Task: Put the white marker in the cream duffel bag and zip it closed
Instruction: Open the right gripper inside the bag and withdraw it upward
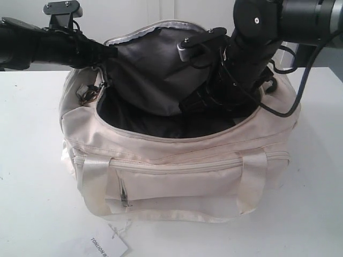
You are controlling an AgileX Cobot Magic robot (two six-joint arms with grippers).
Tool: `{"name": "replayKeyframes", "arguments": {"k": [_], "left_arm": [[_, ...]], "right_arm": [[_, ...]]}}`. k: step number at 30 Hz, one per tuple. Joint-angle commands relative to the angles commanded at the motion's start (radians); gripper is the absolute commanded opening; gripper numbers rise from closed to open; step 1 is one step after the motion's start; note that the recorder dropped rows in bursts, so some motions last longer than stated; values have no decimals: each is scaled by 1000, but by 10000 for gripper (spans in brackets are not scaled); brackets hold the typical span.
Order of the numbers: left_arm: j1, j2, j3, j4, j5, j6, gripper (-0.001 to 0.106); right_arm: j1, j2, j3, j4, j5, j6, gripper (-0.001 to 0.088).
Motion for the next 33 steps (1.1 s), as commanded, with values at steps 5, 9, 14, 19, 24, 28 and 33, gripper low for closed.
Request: {"name": "replayKeyframes", "arguments": {"k": [5,9,14,19,24,28,33], "left_arm": [[0,0,0,0,0,0,0],[0,0,0,0,0,0,0],[0,0,0,0,0,0,0],[0,0,0,0,0,0,0],[0,0,0,0,0,0,0],[0,0,0,0,0,0,0],[0,0,0,0,0,0,0]], "right_arm": [[0,-131,0,109,4,0,189],[0,-188,0,266,64,-2,0],[0,-217,4,297,135,-2,0],[2,-258,6,315,261,-39,0],[23,-286,6,322,305,-63,0],[60,-321,41,391,305,-158,0],[72,-348,117,411,305,-239,0]]}}
